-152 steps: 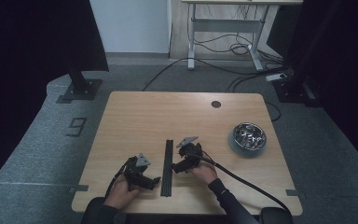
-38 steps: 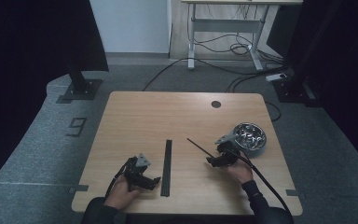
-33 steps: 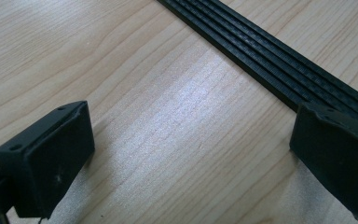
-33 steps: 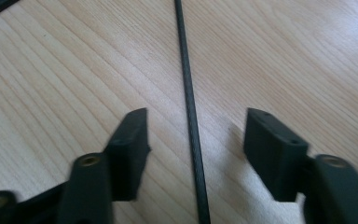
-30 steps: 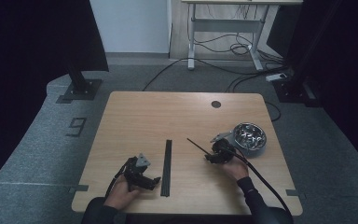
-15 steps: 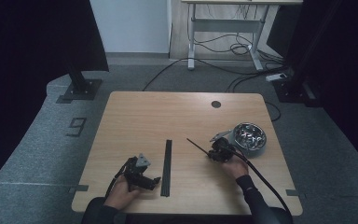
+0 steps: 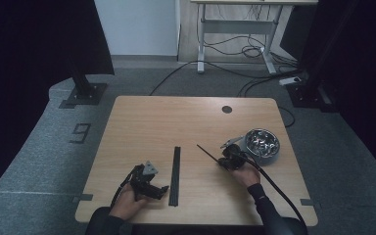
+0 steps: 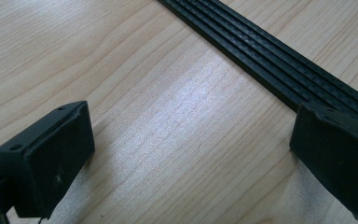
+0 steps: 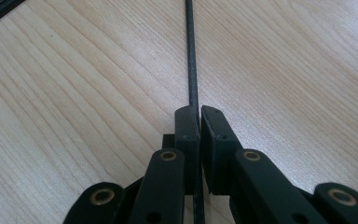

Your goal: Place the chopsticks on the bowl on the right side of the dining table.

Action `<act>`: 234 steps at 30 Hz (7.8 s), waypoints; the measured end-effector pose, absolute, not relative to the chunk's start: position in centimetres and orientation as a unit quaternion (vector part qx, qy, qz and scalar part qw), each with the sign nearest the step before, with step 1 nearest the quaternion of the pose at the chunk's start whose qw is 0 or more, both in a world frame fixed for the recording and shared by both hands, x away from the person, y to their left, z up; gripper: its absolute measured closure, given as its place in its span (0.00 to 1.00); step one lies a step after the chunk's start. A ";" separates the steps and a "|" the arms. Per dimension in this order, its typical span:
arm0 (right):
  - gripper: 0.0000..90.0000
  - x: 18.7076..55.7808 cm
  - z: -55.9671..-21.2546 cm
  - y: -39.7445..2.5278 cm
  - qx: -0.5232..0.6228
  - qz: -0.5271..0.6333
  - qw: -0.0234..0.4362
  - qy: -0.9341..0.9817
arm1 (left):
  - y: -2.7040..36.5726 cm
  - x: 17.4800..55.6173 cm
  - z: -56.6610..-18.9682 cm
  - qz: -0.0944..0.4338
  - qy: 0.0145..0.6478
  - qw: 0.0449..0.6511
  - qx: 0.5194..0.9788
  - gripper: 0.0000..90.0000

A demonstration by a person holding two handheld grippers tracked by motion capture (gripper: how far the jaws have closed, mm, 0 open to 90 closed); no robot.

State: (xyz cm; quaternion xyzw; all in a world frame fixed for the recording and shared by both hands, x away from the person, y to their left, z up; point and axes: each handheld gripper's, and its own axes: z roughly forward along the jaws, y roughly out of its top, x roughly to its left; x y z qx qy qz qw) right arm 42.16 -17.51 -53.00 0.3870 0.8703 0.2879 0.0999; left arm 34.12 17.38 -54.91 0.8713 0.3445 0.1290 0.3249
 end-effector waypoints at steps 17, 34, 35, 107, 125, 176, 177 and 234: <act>0.95 41.1 -50.7 -17.8 0.382 0.309 0.107 0.864 | 17.4 34.1 -54.9 0.129 0.344 0.325 0.871 0.00; 0.95 40.2 -47.6 -19.5 0.388 0.319 0.121 0.856 | 17.4 34.1 -54.9 0.129 0.345 0.326 0.871 0.00; 0.95 40.1 -47.2 -19.8 0.389 0.322 0.124 0.854 | 17.4 34.1 -54.9 0.130 0.345 0.326 0.871 0.00; 0.95 40.9 -43.4 -29.0 0.450 0.287 0.178 0.827 | 17.4 34.1 -54.9 0.129 0.345 0.325 0.871 0.00; 0.95 43.0 -46.1 -28.3 0.455 0.273 0.172 0.830 | 17.4 34.1 -54.9 0.129 0.345 0.325 0.871 0.00; 0.20 43.0 -47.6 -31.1 0.532 0.315 0.211 0.757 | 17.4 34.1 -54.9 0.129 0.345 0.325 0.871 0.00; 0.17 43.0 -47.7 -31.3 0.532 0.309 0.211 0.760 | 17.4 34.1 -54.9 0.129 0.345 0.325 0.871 0.00; 0.21 41.5 -49.7 -36.2 0.572 0.286 0.219 0.737 | 17.4 34.1 -54.9 0.129 0.345 0.326 0.871 0.00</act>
